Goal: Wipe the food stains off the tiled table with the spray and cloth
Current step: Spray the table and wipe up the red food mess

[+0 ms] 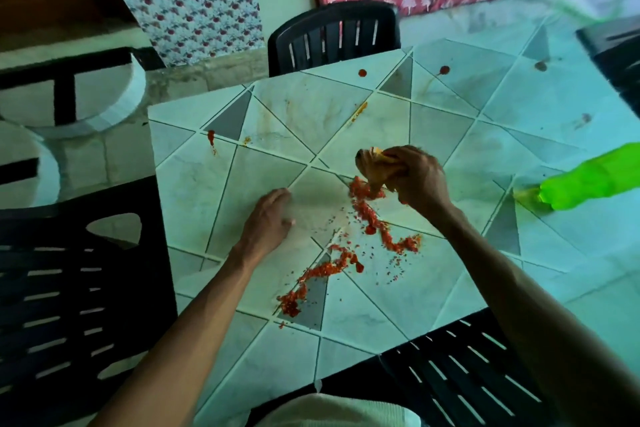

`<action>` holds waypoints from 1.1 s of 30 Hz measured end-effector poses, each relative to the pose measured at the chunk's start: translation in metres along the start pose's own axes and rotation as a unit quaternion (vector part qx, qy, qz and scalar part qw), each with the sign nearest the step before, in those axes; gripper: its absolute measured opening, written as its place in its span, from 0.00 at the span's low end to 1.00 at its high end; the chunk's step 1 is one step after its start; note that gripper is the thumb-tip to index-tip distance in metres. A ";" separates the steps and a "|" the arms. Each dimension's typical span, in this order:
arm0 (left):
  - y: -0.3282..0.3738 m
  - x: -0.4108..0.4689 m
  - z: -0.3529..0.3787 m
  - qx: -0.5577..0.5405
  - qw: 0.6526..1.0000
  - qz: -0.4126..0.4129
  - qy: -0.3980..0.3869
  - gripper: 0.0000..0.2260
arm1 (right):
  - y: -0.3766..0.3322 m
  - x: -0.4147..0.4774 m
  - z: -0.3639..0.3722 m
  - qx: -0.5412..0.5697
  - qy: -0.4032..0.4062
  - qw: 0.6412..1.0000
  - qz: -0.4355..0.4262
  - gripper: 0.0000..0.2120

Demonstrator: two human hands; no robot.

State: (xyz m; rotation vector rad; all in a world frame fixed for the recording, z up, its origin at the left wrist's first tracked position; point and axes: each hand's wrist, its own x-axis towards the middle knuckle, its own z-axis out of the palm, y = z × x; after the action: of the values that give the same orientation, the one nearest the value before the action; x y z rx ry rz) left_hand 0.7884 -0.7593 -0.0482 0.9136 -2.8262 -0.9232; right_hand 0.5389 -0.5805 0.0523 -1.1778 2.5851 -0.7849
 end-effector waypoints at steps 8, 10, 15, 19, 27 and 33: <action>0.001 0.002 0.003 0.034 0.999 0.009 0.029 0.22 | 0.047 0.047 0.033 -0.077 -0.071 0.982 0.156 0.24; 0.002 0.002 0.004 0.034 0.999 0.004 0.030 0.23 | 0.045 0.049 0.045 -0.082 -0.118 0.979 0.144 0.26; 0.005 -0.002 0.006 0.036 0.998 0.009 0.040 0.24 | 0.021 0.035 0.062 -0.063 -0.143 0.983 0.097 0.25; 0.002 -0.004 0.005 0.031 0.999 0.005 0.039 0.26 | -0.010 -0.002 0.077 -0.049 -0.183 0.981 0.029 0.24; -0.006 -0.004 -0.010 -0.008 1.000 0.003 -0.018 0.29 | -0.062 -0.097 0.113 -0.065 -0.255 0.961 -0.082 0.27; -0.004 -0.003 -0.010 -0.019 1.000 -0.003 -0.016 0.27 | -0.067 -0.127 0.117 -0.062 -0.260 0.955 -0.131 0.21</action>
State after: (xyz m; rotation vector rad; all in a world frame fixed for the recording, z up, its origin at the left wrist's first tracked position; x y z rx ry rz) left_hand 0.7946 -0.7651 -0.0418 0.9105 -2.8238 -0.9969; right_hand 0.7108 -0.5673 -0.0148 -1.5405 2.0925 -0.2919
